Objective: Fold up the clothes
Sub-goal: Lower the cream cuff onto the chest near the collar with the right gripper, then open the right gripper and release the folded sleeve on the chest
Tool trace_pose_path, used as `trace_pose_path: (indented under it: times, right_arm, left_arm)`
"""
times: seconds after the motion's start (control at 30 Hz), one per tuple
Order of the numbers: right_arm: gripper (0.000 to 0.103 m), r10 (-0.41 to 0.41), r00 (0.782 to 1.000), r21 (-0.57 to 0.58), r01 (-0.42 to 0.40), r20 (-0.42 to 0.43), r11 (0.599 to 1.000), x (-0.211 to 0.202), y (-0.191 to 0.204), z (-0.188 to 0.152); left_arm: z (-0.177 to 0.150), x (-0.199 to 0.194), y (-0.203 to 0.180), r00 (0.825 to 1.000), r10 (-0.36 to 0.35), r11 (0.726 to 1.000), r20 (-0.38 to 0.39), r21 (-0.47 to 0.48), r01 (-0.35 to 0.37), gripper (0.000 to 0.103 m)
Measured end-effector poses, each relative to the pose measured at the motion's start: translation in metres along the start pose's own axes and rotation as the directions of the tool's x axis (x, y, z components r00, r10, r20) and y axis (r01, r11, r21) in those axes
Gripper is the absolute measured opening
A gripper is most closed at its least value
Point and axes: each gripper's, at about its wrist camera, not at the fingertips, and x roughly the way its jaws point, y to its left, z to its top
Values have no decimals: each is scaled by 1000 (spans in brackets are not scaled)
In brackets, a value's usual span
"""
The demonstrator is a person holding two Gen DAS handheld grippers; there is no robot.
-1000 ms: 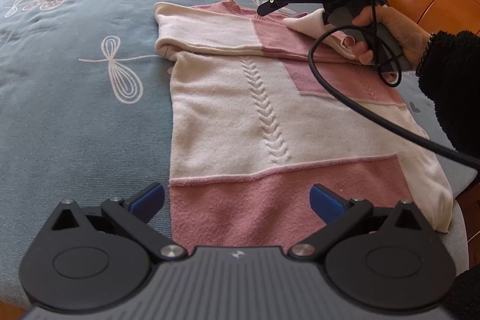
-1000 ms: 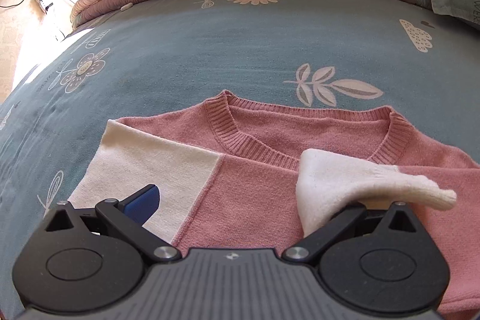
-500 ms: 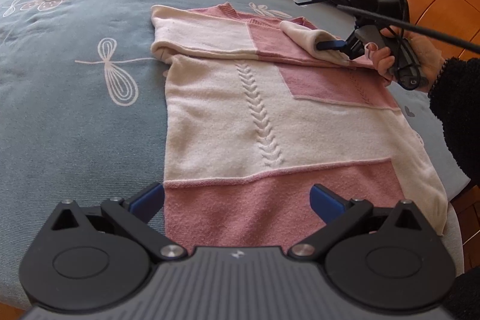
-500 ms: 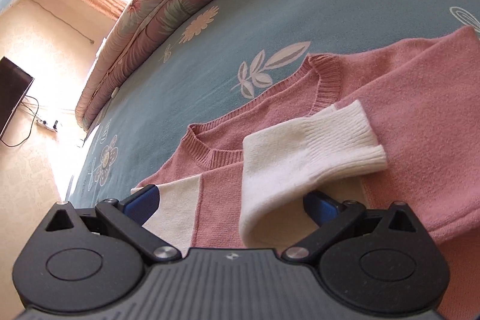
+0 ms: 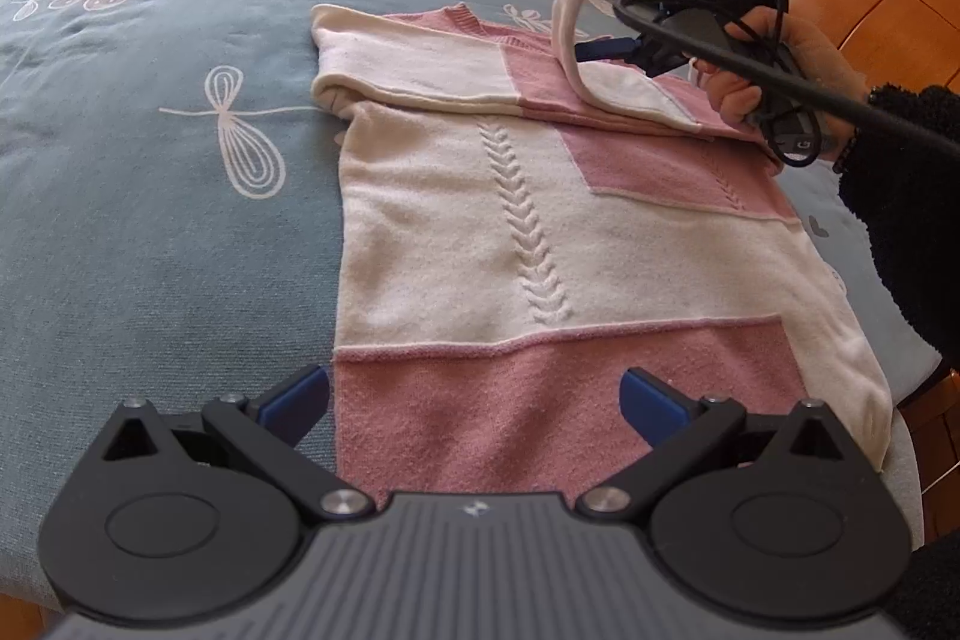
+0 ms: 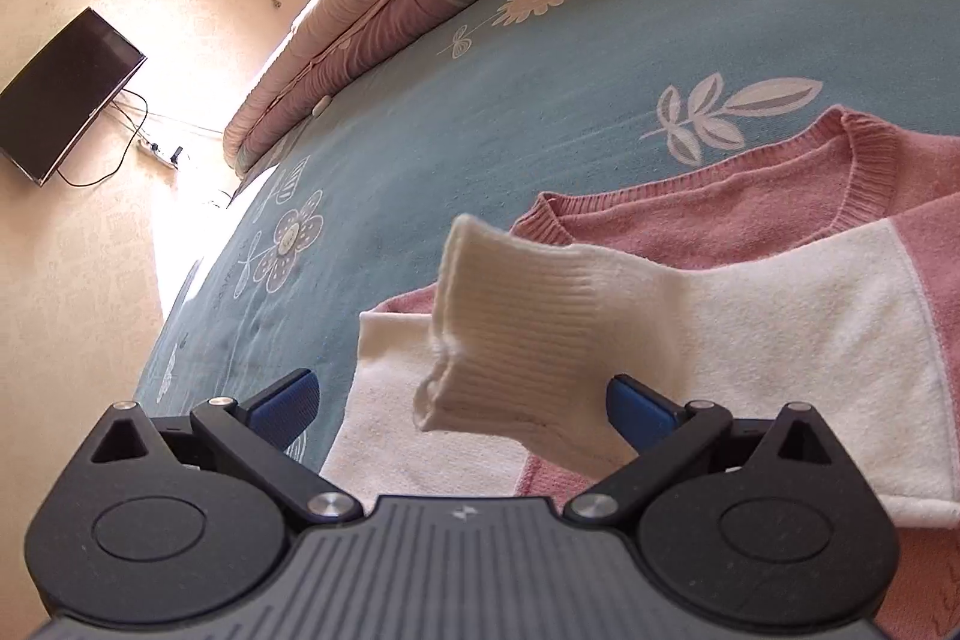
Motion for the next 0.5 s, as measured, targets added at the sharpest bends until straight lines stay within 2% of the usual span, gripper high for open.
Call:
trace_pose_path:
  times: [0.23,0.37,0.43,0.5]
  right_arm:
    - [103,-11,1000,-2,11,21,1000,-5,3,-2]
    - [103,-83,994,58,79,71,995,-7,-16,5]
    - [103,-95,994,109,89,49,990,1,-28,2]
    - [103,-35,999,147,35,-8,988,12,-35,-8]
  left_arm:
    - [-2,-1,5,1000,4,1000,1,-16,-4,102]
    - [-4,2,6,1000,0,1000,-8,-20,0,102]
    - [-4,4,7,1000,3,1000,-17,-20,-4,102]
    - [-4,6,8,1000,6,1000,-25,-24,-7,102]
